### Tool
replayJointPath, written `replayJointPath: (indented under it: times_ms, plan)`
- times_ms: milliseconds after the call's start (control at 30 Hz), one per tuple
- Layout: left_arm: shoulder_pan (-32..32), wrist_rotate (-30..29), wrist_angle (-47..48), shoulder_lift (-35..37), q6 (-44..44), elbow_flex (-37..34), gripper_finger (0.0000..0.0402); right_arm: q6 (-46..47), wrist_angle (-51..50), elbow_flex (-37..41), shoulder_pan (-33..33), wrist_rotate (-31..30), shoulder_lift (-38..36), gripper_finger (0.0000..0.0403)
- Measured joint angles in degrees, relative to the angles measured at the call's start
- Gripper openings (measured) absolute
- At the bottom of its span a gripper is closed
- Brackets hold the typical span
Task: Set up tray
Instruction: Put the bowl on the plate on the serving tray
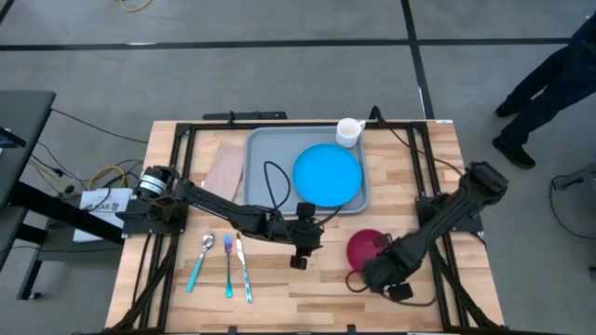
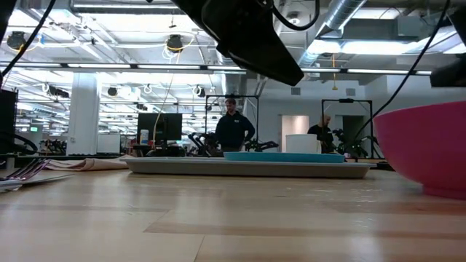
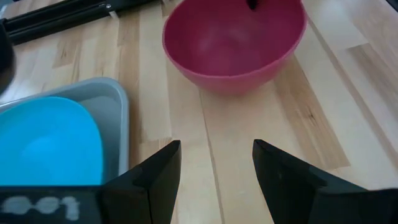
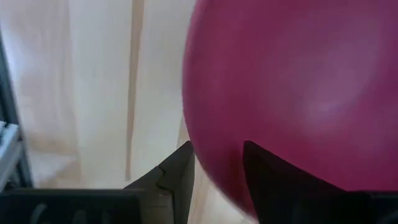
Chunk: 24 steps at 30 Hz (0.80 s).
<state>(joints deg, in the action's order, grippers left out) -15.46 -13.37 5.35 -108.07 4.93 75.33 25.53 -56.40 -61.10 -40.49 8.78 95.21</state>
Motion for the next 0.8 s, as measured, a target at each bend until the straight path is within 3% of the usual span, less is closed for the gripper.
replayJointPath:
  times_ms: [167,400,800]
  plan:
    - [0.0,0.0,0.1,0.0,-0.1,0.0,0.019,-2.0,-0.1,-1.2,-0.3,0.0,2.9,0.01]
    - [0.0,-0.1,0.0,0.0,-0.2,0.0,0.019,-1.7,-1.2,-2.8,-0.3,-2.3,1.6,0.0012]
    - [0.0,0.1,-4.3,0.0,0.8,0.0,0.019,-3.1,-3.7,-7.0,2.9,-6.1,0.2,0.0007]
